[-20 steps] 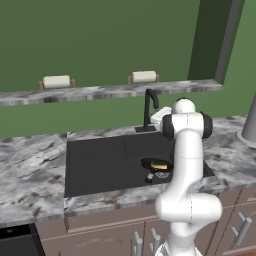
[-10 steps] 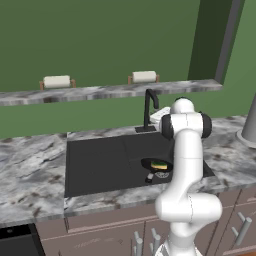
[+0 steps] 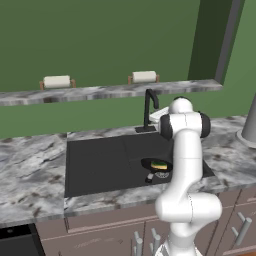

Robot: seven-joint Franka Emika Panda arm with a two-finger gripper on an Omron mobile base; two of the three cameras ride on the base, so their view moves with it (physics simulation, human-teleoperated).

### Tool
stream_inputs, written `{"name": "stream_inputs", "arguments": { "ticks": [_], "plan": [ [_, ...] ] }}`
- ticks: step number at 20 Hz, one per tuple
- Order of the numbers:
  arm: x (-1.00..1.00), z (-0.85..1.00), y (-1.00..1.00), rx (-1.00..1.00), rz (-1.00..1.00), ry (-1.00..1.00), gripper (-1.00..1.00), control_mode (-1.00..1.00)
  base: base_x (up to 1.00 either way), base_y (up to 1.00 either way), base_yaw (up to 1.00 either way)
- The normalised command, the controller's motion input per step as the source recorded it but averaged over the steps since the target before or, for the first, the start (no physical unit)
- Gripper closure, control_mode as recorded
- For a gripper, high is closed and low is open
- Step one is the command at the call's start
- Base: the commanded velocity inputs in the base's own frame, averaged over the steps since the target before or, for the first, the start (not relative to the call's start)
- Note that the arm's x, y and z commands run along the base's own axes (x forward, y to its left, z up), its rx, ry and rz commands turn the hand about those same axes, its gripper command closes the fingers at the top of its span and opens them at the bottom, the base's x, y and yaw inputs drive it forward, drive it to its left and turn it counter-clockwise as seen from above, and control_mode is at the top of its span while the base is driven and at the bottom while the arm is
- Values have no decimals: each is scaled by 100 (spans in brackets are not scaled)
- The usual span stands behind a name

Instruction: Pick the pan and sponge and place them into the sink. Then turn on the water.

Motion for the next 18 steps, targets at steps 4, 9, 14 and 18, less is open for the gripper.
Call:
{"name": "stream_inputs", "arguments": {
  "ticks": [4, 9, 14, 18],
  "plan": [
    [37, -27, -92, 2, 0, 0, 100, -100, 0, 0, 0],
    [29, -35, -98, 2, 0, 0, 100, -100, 0, 0, 0],
    [15, -44, -100, 3, 3, 0, 100, -100, 0, 0, 0],
    [1, -47, -100, 2, 6, 0, 100, -100, 0, 0, 0]
  ]
}}
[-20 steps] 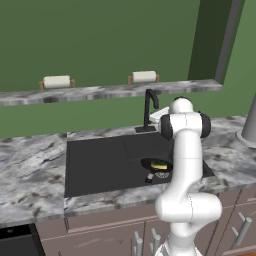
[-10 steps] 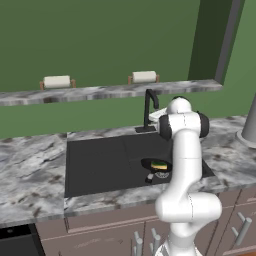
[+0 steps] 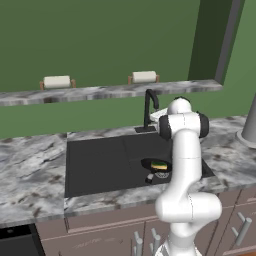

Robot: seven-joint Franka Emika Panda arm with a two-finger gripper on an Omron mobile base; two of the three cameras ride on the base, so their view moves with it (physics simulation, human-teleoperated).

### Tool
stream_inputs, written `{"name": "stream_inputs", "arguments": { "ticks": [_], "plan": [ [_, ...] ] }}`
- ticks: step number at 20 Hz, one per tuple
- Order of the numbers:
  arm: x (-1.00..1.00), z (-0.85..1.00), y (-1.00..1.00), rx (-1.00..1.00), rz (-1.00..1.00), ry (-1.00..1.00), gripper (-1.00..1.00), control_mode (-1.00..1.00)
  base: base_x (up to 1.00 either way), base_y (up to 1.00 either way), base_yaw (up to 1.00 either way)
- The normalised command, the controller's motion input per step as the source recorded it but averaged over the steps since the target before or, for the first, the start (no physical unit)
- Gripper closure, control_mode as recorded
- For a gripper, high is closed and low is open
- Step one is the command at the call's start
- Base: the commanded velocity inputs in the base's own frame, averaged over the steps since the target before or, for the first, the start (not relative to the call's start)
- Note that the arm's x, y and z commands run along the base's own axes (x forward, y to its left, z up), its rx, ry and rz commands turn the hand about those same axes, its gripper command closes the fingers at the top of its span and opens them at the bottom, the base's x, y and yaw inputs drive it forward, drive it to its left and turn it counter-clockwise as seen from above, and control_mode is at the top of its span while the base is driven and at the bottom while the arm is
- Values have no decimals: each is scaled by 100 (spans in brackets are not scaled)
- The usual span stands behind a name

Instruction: Pick the pan and sponge and place them into the sink. Then turn on the water.

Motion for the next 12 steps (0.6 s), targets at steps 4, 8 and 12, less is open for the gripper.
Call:
{"name": "stream_inputs", "arguments": {
  "ticks": [4, 8, 12],
  "plan": [
    [0, -44, -100, 2, 8, 0, 100, -100, 0, 0, 0],
    [0, -40, -98, 1, 8, 0, 100, -100, 0, 0, 0],
    [0, -42, -94, 0, 9, 0, 100, -100, 0, 0, 0]
  ]
}}
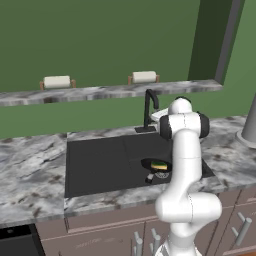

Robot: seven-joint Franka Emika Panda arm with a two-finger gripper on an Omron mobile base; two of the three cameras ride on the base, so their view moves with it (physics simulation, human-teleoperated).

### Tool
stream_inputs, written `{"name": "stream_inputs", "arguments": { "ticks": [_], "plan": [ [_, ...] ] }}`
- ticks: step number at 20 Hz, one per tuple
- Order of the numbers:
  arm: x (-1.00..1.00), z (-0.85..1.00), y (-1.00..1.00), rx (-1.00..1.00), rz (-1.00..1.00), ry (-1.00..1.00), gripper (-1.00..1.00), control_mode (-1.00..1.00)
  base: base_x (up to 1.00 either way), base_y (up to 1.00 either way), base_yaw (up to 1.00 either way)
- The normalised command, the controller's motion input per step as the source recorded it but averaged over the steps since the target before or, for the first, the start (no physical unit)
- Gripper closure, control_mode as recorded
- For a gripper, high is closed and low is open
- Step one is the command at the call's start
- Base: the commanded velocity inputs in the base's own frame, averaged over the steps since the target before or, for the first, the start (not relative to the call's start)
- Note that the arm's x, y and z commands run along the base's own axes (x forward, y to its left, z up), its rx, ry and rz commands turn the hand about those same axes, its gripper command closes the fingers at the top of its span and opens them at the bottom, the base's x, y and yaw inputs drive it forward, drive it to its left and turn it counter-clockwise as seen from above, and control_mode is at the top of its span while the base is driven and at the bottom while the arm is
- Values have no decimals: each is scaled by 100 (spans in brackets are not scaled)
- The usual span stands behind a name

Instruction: Pick the pan and sponge and place them into the sink. Then turn on the water.

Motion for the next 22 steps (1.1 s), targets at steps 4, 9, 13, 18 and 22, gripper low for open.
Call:
{"name": "stream_inputs", "arguments": {
  "ticks": [4, 9, 13, 18, 22],
  "plan": [
    [0, -42, -94, 0, 9, 0, 100, -100, 0, 0, 0],
    [0, -47, -95, 0, 9, 0, 100, -100, 0, 0, 0],
    [0, -54, -96, 0, 10, 0, 100, -100, 0, 0, 0],
    [0, -67, -98, 0, 12, 0, 100, -100, 0, 0, 0],
    [0, -79, -100, 0, 14, 0, 100, -100, 0, 0, 0]
  ]
}}
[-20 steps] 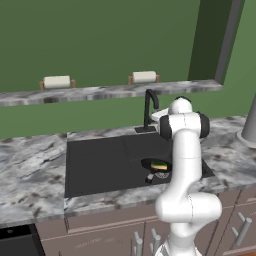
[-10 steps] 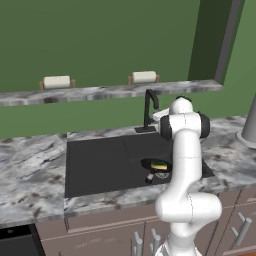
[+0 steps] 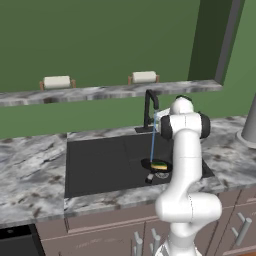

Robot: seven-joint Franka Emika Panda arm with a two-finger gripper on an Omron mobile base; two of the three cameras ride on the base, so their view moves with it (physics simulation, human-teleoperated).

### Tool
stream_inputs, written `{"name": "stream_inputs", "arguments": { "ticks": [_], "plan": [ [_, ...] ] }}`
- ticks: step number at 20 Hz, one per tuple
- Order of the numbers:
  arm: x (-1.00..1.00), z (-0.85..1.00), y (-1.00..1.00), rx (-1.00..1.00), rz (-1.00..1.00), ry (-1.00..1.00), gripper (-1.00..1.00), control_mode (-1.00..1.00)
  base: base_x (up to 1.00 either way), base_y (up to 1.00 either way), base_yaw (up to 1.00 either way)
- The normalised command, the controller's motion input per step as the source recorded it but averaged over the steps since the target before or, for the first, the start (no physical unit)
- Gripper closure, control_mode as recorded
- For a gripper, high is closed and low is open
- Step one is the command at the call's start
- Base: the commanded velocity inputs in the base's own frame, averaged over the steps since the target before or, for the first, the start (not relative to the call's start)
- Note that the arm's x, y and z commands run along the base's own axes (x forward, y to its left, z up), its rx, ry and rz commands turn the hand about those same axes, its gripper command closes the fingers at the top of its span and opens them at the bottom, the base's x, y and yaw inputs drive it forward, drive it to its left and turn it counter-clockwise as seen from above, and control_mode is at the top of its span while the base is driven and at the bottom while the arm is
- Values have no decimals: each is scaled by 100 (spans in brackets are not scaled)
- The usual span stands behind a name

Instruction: Pick the pan and sponge and place them into the sink. Then turn on the water.

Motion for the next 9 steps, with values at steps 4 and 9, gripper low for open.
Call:
{"name": "stream_inputs", "arguments": {
  "ticks": [4, 9],
  "plan": [
    [-2, -81, -97, 0, 15, 0, 100, -100, 0, 0, 0],
    [-18, -50, -91, 0, 17, -1, 100, -100, 0, 0, 0]
  ]
}}
